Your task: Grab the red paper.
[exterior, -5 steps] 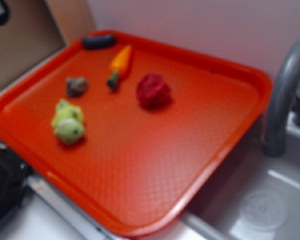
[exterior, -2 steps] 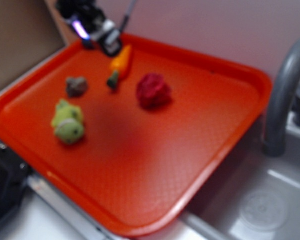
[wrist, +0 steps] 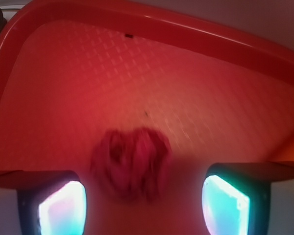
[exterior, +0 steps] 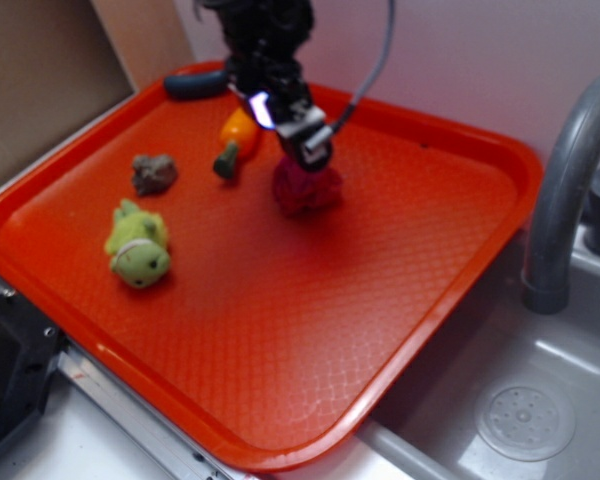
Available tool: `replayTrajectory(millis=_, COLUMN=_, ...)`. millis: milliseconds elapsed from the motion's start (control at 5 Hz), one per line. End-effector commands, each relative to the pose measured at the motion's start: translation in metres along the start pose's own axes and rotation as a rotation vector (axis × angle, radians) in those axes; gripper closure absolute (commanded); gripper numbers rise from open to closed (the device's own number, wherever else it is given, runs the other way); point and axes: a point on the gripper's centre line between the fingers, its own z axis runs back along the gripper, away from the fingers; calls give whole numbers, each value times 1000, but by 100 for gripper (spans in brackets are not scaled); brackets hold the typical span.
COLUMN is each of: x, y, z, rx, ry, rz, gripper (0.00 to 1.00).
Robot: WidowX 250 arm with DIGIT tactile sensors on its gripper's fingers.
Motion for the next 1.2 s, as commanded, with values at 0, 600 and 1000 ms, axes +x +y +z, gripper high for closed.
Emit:
replayTrajectory(millis=0, x=3, y=-18, z=-20, rx=70, ry=43, rz=-92, gripper=0)
replayTrajectory(millis=600, x=-14, y=-28, z=-25, rx=119, ry=95, rz=-68, gripper=100)
replayTrajectory(millis=1000, x=-33, y=-20, z=67, rx=163, ry=65, rz=116, gripper=100)
